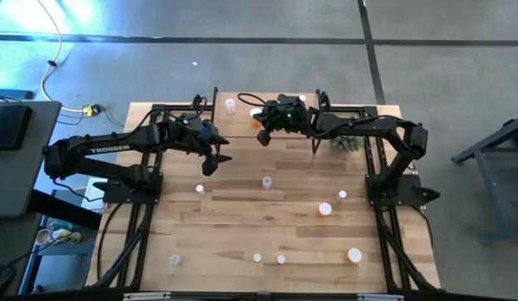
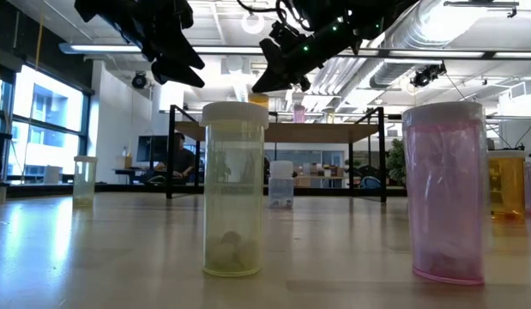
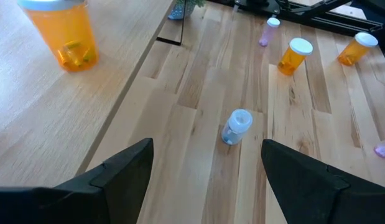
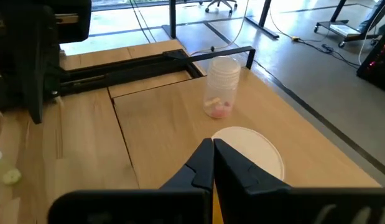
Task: Pick and place medicine bottles onto shelf by color
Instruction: Put the top orange pill bottle on the shelf, then put the top transparent pill bottle aligned with the other transparent pill bottle on the shelf
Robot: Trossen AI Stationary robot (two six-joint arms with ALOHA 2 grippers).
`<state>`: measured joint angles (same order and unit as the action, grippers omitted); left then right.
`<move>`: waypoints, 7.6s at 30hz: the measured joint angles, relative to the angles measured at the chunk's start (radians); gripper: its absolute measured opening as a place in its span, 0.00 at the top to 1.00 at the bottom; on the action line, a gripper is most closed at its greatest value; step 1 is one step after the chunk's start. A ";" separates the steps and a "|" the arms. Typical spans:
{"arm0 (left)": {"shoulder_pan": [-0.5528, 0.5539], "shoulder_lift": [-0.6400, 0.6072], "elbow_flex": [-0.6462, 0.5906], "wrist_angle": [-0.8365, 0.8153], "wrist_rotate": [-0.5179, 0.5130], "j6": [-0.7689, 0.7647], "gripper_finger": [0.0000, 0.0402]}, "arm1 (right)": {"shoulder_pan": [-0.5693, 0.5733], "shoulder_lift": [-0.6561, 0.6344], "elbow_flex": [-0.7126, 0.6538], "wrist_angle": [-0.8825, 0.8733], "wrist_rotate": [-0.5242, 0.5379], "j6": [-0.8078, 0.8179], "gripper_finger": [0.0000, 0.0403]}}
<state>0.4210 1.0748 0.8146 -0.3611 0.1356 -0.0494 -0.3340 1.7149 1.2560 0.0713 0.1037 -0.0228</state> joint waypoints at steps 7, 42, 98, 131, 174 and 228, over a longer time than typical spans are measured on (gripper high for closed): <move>0.000 0.000 0.000 0.000 0.000 -0.002 0.28 | 0.000 -0.001 0.000 0.029 -0.001 -0.040 1.00; 0.000 0.000 0.000 -0.001 0.000 0.000 0.28 | 0.014 0.017 -0.001 -0.150 -0.127 -0.078 1.00; 0.000 0.000 0.000 -0.013 0.000 0.001 0.28 | 0.001 -0.217 -0.001 -0.503 -0.237 -0.108 1.00; -0.013 0.000 0.000 -0.060 0.000 -0.003 0.28 | 0.317 -0.468 -0.550 -0.271 -0.258 0.205 1.00; -0.326 0.010 -0.251 0.383 -0.178 -0.115 0.28 | 0.368 -0.070 -0.747 0.580 -0.011 0.220 0.57; -0.326 0.010 -0.251 0.432 -0.177 -0.168 0.28 | 0.360 0.250 -0.593 0.691 0.035 0.130 0.51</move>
<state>0.0952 1.0843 0.5632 0.0711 -0.0414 -0.2174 0.0265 1.9653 0.6632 0.7626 0.1390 0.1070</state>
